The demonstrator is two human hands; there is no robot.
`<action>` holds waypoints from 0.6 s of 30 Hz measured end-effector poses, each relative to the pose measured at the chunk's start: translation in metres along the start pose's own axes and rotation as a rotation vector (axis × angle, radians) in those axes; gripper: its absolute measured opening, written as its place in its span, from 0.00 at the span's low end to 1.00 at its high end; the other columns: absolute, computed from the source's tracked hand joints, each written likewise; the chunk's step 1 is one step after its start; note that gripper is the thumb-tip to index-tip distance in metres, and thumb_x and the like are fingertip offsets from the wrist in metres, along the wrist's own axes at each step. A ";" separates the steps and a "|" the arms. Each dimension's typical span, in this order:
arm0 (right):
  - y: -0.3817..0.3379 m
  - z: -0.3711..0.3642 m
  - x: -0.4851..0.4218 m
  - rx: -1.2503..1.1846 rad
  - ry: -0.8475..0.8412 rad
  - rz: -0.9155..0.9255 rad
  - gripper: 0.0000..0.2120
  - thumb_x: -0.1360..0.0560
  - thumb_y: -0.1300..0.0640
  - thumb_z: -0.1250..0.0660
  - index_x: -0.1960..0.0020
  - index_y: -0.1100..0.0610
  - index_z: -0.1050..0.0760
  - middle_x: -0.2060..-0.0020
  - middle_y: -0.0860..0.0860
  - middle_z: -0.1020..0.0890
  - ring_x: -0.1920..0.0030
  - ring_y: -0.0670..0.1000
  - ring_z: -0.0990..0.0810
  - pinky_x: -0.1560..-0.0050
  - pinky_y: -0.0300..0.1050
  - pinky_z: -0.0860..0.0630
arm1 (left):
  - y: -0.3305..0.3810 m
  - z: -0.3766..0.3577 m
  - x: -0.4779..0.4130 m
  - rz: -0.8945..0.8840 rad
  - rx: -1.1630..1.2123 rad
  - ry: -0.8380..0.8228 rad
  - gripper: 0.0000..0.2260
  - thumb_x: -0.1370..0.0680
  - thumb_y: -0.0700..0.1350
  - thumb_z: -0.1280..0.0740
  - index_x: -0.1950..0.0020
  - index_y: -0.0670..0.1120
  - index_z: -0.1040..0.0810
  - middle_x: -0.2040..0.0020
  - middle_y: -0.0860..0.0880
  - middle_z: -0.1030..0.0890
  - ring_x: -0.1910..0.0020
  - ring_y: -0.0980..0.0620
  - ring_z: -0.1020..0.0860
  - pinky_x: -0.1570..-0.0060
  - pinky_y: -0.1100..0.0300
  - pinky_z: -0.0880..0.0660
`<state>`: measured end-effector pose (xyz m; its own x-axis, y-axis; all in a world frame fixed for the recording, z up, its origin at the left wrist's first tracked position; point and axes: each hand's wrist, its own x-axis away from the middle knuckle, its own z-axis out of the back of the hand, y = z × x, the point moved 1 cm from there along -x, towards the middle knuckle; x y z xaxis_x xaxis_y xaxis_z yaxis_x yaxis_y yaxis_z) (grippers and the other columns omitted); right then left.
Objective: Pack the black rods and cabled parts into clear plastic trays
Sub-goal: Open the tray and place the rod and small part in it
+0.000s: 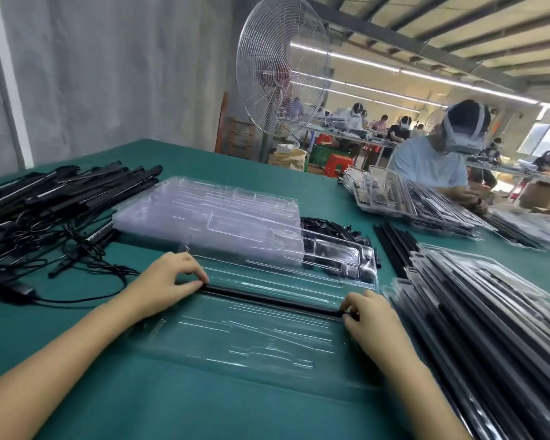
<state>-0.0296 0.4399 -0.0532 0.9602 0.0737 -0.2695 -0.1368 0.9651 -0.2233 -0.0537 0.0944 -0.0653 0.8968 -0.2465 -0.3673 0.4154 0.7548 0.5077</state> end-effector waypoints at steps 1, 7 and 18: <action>0.002 0.002 0.000 0.003 -0.007 -0.031 0.07 0.25 0.59 0.37 0.49 0.53 0.23 0.55 0.48 0.26 0.47 0.51 0.27 0.48 0.44 0.29 | -0.002 0.001 0.002 0.001 0.029 0.002 0.08 0.26 0.41 0.29 0.57 0.55 0.18 0.55 0.58 0.21 0.51 0.62 0.27 0.51 0.73 0.35; 0.008 0.008 0.001 -0.069 -0.027 -0.055 0.03 0.26 0.60 0.33 0.54 0.56 0.21 0.58 0.49 0.26 0.53 0.49 0.27 0.51 0.44 0.27 | -0.007 -0.001 0.003 -0.034 0.033 -0.058 0.10 0.26 0.41 0.29 0.54 0.57 0.19 0.51 0.59 0.23 0.48 0.62 0.27 0.49 0.74 0.34; -0.004 0.002 0.006 -0.138 -0.063 0.095 0.04 0.25 0.57 0.33 0.56 0.49 0.25 0.58 0.45 0.25 0.51 0.49 0.28 0.45 0.48 0.30 | -0.015 0.013 0.005 -0.034 -0.028 -0.025 0.10 0.28 0.41 0.27 0.61 0.54 0.24 0.58 0.57 0.23 0.57 0.61 0.24 0.54 0.65 0.29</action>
<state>-0.0226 0.4368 -0.0522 0.9543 0.1825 -0.2367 -0.2552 0.9097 -0.3277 -0.0534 0.0738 -0.0654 0.8861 -0.2872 -0.3638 0.4414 0.7623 0.4733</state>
